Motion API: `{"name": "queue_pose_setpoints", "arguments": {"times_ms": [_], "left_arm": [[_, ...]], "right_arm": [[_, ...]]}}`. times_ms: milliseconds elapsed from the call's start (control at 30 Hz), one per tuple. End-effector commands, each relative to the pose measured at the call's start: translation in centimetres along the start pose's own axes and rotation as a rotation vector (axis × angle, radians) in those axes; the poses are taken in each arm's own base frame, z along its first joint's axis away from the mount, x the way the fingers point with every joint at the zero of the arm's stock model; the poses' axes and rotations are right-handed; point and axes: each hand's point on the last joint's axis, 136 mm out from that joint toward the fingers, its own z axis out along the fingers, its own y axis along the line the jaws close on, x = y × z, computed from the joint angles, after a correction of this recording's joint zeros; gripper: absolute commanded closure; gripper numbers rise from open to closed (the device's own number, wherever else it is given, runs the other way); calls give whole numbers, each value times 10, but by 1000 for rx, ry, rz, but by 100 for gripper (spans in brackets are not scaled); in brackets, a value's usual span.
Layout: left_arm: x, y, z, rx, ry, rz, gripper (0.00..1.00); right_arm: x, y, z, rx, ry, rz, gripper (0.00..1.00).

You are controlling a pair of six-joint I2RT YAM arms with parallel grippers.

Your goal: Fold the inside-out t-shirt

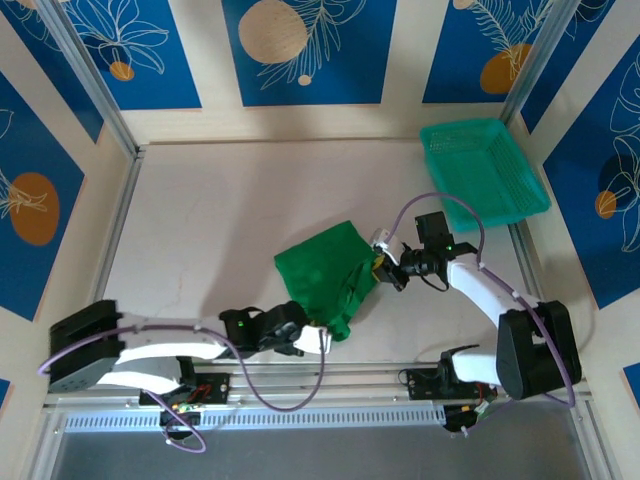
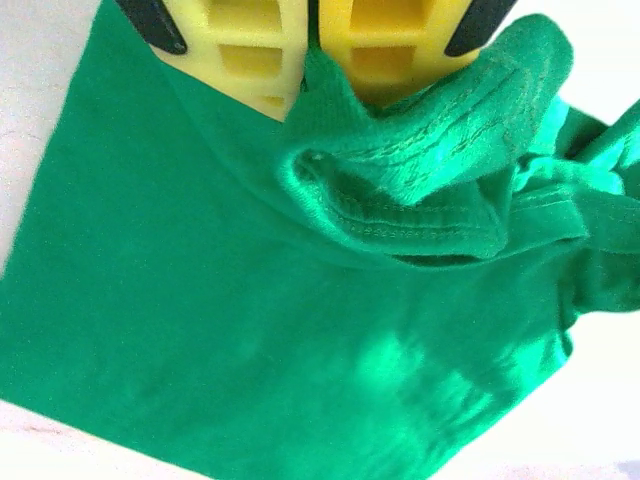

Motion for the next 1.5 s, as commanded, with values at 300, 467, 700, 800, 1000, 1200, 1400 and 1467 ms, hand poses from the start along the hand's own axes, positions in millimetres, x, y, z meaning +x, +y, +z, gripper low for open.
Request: {"name": "queue_pose_setpoints", "arguments": {"times_ms": [300,467,700,800,1000,1200,1400,1467], "left_arm": [[10,54,-62,-39,-188,-521,100],[27,92,-67,-21,-305,-878,100],[59,148,-38,94,-318,-1229,100],[79,177,-22,49,-334,-1318,100],[122,203,34,63,-142,-1493,100],[180,191,76,37,24,-1723,61],[172,234,18,-190,6,-1623,24],[156,246,-3,-204,-32,-1596,29]], "right_arm": [[-30,33,-38,-69,-95,76,100],[-40,17,-41,-119,-155,224,100],[-51,-36,-30,-184,-227,448,100],[-52,-67,-21,-202,-247,563,100],[-22,-139,17,-69,-47,860,84],[8,-173,37,-31,64,1141,50],[-13,-169,1,140,-55,1046,42],[-29,-158,-9,172,-83,983,43]]}}
